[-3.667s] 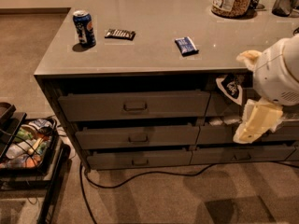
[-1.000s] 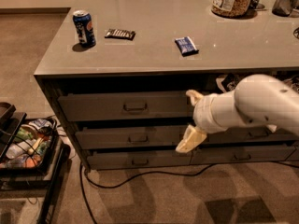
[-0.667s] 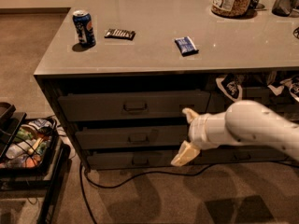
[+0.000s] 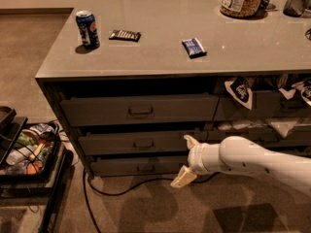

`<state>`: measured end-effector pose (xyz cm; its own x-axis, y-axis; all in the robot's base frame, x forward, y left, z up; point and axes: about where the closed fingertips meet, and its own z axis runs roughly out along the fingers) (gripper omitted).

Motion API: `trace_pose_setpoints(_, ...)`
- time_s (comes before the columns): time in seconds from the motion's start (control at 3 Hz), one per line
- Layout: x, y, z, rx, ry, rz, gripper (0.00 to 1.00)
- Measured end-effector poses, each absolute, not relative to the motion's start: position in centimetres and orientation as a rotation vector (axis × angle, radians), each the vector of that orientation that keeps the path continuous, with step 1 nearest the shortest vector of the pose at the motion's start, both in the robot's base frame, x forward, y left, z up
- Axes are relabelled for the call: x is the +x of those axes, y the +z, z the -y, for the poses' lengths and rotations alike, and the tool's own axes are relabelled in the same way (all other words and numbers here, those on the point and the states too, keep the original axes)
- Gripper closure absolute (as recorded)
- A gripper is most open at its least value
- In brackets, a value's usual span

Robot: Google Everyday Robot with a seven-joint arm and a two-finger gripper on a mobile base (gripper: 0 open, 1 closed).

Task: Open bottom drawer

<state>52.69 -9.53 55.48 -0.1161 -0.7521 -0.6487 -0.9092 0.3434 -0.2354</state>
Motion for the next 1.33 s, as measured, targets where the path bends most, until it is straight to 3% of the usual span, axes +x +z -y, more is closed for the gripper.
trace_pose_setpoints(0.67,52.3,44.4,6.7,-1.475,0.414,-1.819,0.0)
trace_pose_setpoints(1.0,52.2,43.8,6.3,-1.476,0.424,-1.821,0.0)
trace_pose_setpoints(1.33,52.4,35.8,4.4,-1.482,0.55,-1.829,0.0)
